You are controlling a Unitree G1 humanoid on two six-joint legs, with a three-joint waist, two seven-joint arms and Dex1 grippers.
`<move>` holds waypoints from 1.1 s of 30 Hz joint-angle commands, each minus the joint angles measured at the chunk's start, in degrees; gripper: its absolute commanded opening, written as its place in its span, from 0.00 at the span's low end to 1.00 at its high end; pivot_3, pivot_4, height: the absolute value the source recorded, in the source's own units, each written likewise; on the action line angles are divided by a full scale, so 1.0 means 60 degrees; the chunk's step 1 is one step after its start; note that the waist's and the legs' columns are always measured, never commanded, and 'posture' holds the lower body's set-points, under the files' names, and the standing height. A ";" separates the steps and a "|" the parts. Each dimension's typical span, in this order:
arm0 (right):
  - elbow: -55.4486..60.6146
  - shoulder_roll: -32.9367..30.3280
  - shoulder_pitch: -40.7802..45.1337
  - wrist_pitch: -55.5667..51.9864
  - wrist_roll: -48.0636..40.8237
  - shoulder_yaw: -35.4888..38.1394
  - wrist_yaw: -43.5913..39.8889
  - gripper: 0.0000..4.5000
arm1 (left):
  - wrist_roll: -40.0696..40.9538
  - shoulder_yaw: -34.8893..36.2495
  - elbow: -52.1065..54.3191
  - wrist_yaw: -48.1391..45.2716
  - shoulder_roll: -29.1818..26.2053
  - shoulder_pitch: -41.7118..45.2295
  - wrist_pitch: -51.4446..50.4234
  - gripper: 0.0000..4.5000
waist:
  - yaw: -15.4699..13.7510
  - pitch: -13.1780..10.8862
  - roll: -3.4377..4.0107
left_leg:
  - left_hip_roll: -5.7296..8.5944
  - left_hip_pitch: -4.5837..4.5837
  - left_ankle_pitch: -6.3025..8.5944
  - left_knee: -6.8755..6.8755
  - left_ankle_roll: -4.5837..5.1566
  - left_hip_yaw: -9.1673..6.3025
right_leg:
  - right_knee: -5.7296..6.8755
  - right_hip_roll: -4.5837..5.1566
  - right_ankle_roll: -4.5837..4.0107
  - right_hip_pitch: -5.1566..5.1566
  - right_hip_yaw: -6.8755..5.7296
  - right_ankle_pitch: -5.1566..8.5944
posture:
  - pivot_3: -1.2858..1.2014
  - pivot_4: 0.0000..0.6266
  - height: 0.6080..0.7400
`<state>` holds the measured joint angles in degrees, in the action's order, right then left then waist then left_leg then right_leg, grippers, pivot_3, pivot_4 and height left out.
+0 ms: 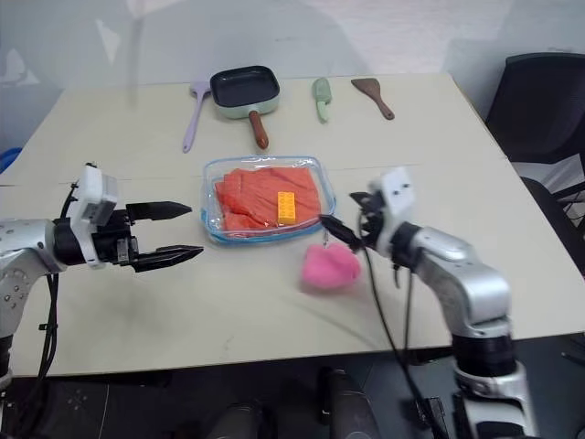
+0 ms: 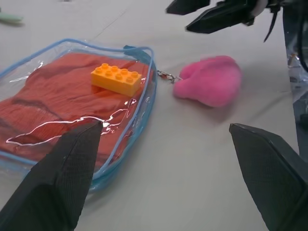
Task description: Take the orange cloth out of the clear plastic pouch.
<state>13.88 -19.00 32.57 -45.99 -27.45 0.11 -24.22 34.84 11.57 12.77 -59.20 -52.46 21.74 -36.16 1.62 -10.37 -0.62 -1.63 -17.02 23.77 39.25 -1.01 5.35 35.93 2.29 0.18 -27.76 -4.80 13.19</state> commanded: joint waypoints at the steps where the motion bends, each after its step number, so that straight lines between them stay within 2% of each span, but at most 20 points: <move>1: -0.1031 0.1188 0.0952 -0.0459 0.0515 -0.0051 0.1630 1.00 | -0.0396 -0.0150 -0.0329 -0.0133 -0.0146 0.0446 0.0443 0.99 | 0.0016 0.0000 0.0000 | 0.0000 -0.0001 -0.0001 0.0002 0.0002 -0.0003 | 0.0001 0.0000 0.0000 -0.0003 -0.0002 0.0000 | 0.52 0.24 1.00; 4: -0.1984 0.1900 0.1518 -0.0479 0.0901 -0.0155 0.2213 1.00 | -0.0551 -0.0229 -0.0500 -0.0183 -0.0125 0.0539 0.0629 0.99 | 0.0024 0.0001 0.0000 | -0.0004 -0.0005 -0.0001 0.0002 0.0003 -0.0008 | -0.0001 0.0001 -0.0001 -0.0009 -0.0006 0.0000 | 0.52 0.24 1.00; 9: -0.2776 0.2750 0.2028 -0.0834 0.0702 -0.0158 0.2269 1.00 | -0.0720 -0.0327 -0.0518 -0.0179 0.0015 0.0441 0.0823 0.99 | 0.0031 0.0001 0.0000 | -0.0001 -0.0017 0.0000 0.0003 0.0018 -0.0007 | -0.0011 0.0010 0.0003 -0.0011 -0.0011 -0.0002 | 0.52 0.24 1.00; 19: -0.4574 0.3345 0.2421 -0.0783 0.1127 -0.0502 0.1891 1.00 | -0.1027 -0.0571 -0.0809 -0.0139 0.0265 0.0665 0.1161 0.99 | 0.0084 0.0002 -0.0002 | -0.0004 -0.0014 0.0000 0.0003 0.0022 -0.0008 | -0.0003 0.0011 0.0002 -0.0010 -0.0010 -0.0002 | 0.52 0.24 1.00; 22: -0.4906 0.3318 0.2442 -0.0526 0.1402 -0.0719 0.1756 0.86 | -0.1110 -0.0591 -0.0930 -0.0176 0.0308 0.0754 0.1259 1.00 | 0.0109 0.0003 -0.0003 | -0.0006 -0.0012 0.0000 0.0003 0.0022 -0.0009 | -0.0002 0.0011 0.0002 -0.0010 -0.0010 -0.0002 | 0.52 0.24 1.00; 29: -0.4089 0.3069 0.2470 -0.0484 0.1383 -0.0703 0.1410 0.34 | -0.1239 -0.0766 -0.1116 -0.0286 0.0457 0.0918 0.1461 1.00 | 0.0244 0.0004 -0.0005 | -0.0008 -0.0013 0.0000 0.0003 0.0022 -0.0012 | -0.0001 0.0011 0.0003 -0.0010 -0.0010 -0.0002 | 0.52 0.24 1.00; 33: -0.2336 0.1850 0.2357 -0.1593 0.0625 -0.0315 0.0439 0.34 | -0.1113 -0.1068 -0.1018 -0.0244 0.0884 0.1165 0.1332 1.00 | 0.0210 0.0003 -0.0004 | -0.0007 -0.0020 0.0001 0.0003 0.0023 -0.0016 | -0.0004 0.0013 0.0003 -0.0013 -0.0012 -0.0002 | 0.52 0.24 1.00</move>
<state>-6.21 -5.44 46.46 -53.36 -21.14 -3.90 -18.61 27.48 5.25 5.81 -60.68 -47.44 27.59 -28.29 2.88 -10.35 -0.64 -1.65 -17.16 23.78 39.27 -0.84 5.23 35.88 2.39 0.22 -27.84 -4.90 13.17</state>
